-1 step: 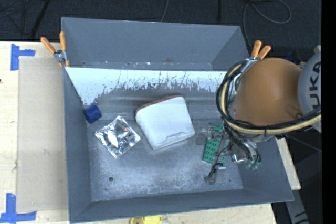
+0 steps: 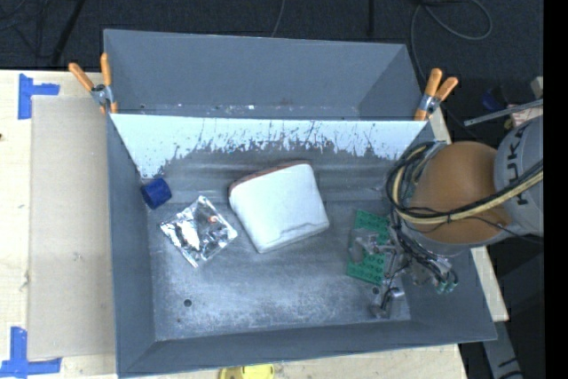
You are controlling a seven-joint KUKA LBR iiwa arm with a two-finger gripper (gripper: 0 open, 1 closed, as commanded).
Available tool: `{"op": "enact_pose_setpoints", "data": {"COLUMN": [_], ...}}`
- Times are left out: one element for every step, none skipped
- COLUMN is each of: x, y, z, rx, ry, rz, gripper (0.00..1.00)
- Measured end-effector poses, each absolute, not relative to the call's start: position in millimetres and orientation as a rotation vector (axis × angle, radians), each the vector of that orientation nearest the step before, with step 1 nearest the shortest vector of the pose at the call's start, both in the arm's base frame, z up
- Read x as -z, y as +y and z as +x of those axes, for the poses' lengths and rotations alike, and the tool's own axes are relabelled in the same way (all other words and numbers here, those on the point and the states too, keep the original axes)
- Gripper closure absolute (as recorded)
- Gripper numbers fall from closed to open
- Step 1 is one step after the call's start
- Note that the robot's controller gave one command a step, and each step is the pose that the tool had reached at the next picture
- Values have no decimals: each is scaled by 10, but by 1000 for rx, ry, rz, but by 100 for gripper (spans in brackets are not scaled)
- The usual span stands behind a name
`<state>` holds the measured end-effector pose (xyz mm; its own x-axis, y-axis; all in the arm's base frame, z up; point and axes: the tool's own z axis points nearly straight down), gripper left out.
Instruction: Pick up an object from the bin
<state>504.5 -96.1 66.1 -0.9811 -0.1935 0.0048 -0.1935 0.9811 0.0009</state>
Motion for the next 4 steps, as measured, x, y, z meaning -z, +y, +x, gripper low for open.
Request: {"op": "enact_pose_setpoints", "data": {"x": [-1019, -1021, -693, -692], "y": [-1468, -1366, -1316, -1317], "z": [5466, 5604, 5763, 5764], "rx": [-6, 1, 5, 8], "ry": [-3126, -3015, -2937, -2943], "rz": [375, 889, 1120, 1108], "gripper": [0, 0, 0, 0]}}
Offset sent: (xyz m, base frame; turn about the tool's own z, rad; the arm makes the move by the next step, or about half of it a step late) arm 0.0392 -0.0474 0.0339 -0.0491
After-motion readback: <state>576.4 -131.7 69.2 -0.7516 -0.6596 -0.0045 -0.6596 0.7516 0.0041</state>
